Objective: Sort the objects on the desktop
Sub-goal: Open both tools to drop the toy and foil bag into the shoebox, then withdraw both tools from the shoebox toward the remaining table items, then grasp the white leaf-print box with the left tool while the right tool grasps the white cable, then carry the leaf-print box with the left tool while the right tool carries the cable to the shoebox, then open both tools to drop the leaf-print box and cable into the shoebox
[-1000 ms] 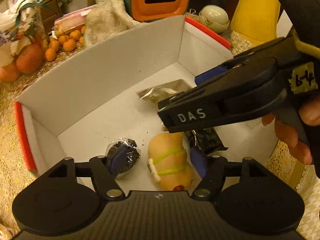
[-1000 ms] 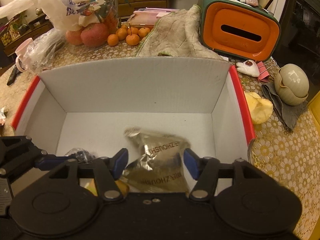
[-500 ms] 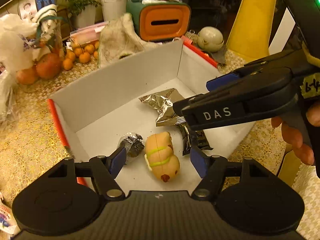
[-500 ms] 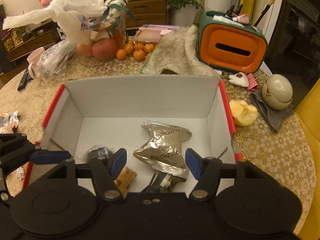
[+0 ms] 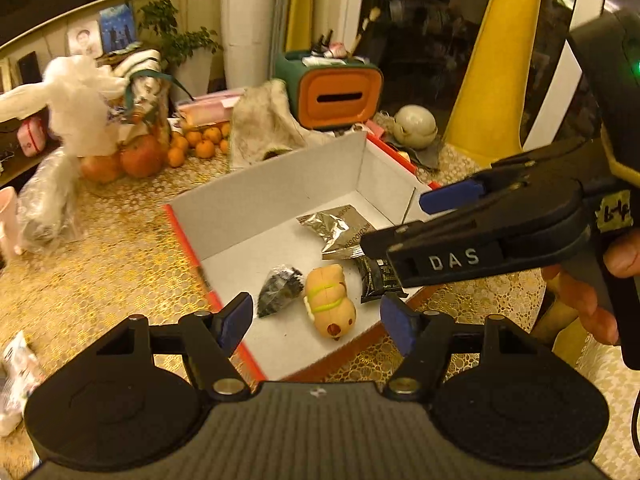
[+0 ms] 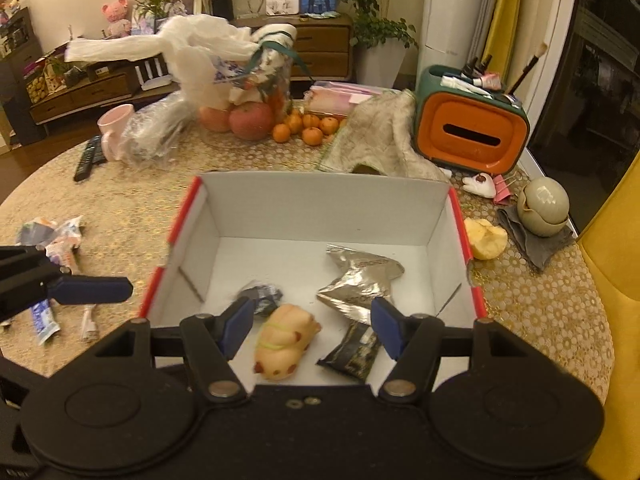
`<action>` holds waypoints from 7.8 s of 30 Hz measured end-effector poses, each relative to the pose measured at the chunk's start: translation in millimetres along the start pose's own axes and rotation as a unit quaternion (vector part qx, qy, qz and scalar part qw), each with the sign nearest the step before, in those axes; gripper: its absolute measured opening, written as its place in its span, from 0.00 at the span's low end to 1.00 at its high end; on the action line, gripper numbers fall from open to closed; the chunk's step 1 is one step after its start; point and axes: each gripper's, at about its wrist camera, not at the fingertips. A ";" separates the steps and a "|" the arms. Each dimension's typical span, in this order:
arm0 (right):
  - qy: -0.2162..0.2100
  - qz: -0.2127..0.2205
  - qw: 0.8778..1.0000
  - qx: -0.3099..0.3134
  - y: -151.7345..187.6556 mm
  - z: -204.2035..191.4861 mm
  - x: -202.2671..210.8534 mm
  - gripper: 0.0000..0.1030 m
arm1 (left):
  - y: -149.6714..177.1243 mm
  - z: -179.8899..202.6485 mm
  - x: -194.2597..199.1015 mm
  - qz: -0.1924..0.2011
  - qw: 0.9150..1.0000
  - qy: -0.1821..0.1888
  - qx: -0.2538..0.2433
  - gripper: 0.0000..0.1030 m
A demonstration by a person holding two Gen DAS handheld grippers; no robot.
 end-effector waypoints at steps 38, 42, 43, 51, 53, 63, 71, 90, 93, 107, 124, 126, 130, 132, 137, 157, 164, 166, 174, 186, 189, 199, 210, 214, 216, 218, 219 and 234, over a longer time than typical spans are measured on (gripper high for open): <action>-0.111 0.027 0.991 0.068 30.5 -181.8 19.1 0.63 | 144.7 -123.9 130.8 0.042 0.985 -0.123 0.118 0.83; -0.118 0.023 0.990 0.078 31.0 -199.6 11.0 0.63 | 159.0 -145.0 135.2 0.038 0.981 -0.132 0.138 0.86; -0.118 0.022 0.990 0.079 31.0 -203.6 8.8 0.63 | 161.7 -149.3 136.0 0.039 0.980 -0.137 0.139 0.88; -0.120 0.013 0.989 0.089 28.4 -229.7 -11.2 0.64 | 184.0 -187.8 138.0 0.041 0.972 -0.163 0.166 1.00; -0.121 0.008 0.988 0.092 27.6 -234.7 -18.2 0.64 | 190.3 -199.8 137.9 0.039 0.969 -0.165 0.177 1.00; -0.131 -0.034 0.987 0.090 32.3 -251.2 -63.5 0.64 | 208.6 -245.9 123.8 0.024 0.961 -0.183 0.205 1.00; -0.128 -0.064 0.986 0.085 37.2 -254.5 -99.1 0.64 | 221.7 -278.3 99.9 0.001 0.953 -0.205 0.224 1.00; -0.125 -0.094 0.984 0.087 44.5 -254.9 -140.6 0.53 | 246.4 -316.3 73.9 -0.016 0.927 -0.250 0.278 0.99; -0.126 -0.092 0.983 0.095 46.1 -257.6 -141.8 0.48 | 248.2 -317.6 71.0 -0.018 0.926 -0.252 0.280 0.98; -0.097 -0.083 0.985 0.116 47.4 -262.0 -140.8 0.22 | 248.9 -316.6 69.5 -0.023 0.922 -0.277 0.271 0.44; -0.099 -0.075 0.988 0.093 45.8 -250.5 -131.9 0.15 | 248.2 -309.5 75.3 -0.026 0.919 -0.267 0.288 0.28; -0.103 -0.072 0.988 0.091 45.5 -248.0 -129.1 0.14 | 246.3 -306.3 76.6 -0.026 0.921 -0.264 0.286 0.28; -0.105 -0.070 0.989 0.083 45.6 -242.6 -124.0 0.13 | 241.7 -298.5 79.8 -0.022 0.924 -0.255 0.286 0.28; -0.104 -0.069 0.989 0.078 46.5 -239.3 -121.1 0.13 | 238.9 -293.6 80.7 -0.022 0.925 -0.252 0.284 0.28; -0.114 -0.059 0.990 0.065 49.3 -228.9 -109.0 0.13 | 229.0 -278.5 85.3 -0.017 0.930 -0.248 0.270 0.28; -0.127 -0.011 0.992 0.025 34.7 -185.5 -61.8 0.12 | 173.5 -214.2 88.7 -0.001 0.958 -0.199 0.205 0.28; -0.126 0.020 0.992 0.019 24.8 -169.8 -33.5 0.12 | 147.0 -184.0 89.5 0.005 0.969 -0.176 0.172 0.28; -0.125 0.031 0.992 0.018 23.1 -164.5 -23.1 0.12 | 138.9 -173.3 90.6 0.009 0.972 -0.171 0.161 0.28; -0.105 0.072 0.992 0.008 17.1 -133.0 14.7 0.12 | 103.1 -129.8 89.8 0.024 0.981 -0.162 0.108 0.28; -0.061 0.105 0.992 -0.025 17.3 -61.6 40.4 0.12 | 58.9 -71.1 65.9 0.028 0.989 -0.138 0.050 0.28; -0.055 0.107 0.992 -0.034 19.6 -44.4 42.3 0.12 | 48.5 -55.7 54.9 0.026 0.990 -0.131 0.036 0.28; -0.032 0.101 0.992 -0.065 29.8 10.9 30.4 0.12 | 11.0 -15.3 7.1 0.009 0.995 -0.100 0.005 0.28; -0.024 0.069 0.993 -0.088 41.4 49.5 -9.5 0.12 | -22.1 -3.1 -61.8 -0.028 0.996 -0.077 -0.027 0.28; -0.030 0.059 0.994 -0.091 42.0 55.1 -26.5 0.12 | -29.9 -6.8 -85.4 -0.041 0.996 -0.074 -0.026 0.28; -0.030 0.051 0.994 -0.093 41.7 56.8 -34.6 0.12 | -33.8 -8.9 -96.3 -0.047 0.996 -0.074 -0.023 0.28; -0.034 0.044 0.994 -0.093 42.3 57.6 -42.1 0.12 | -36.6 -10.5 -106.2 -0.051 0.996 -0.074 -0.023 0.28; -0.035 0.041 0.994 -0.091 42.8 57.1 -45.4 0.12 | -37.9 -10.8 -111.5 -0.053 0.996 -0.074 -0.023 0.28; -0.038 -0.004 0.996 -0.086 47.2 52.8 -91.2 0.12 | -38.3 -19.1 -171.9 -0.110 0.991 -0.067 -0.019 0.28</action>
Point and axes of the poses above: each gripper's, at about its wrist camera, not at the fingertips, and x roughly against the way its jaws point, z to its right, y to its underside, and after that the axes turned 1 degree about z, right-handed
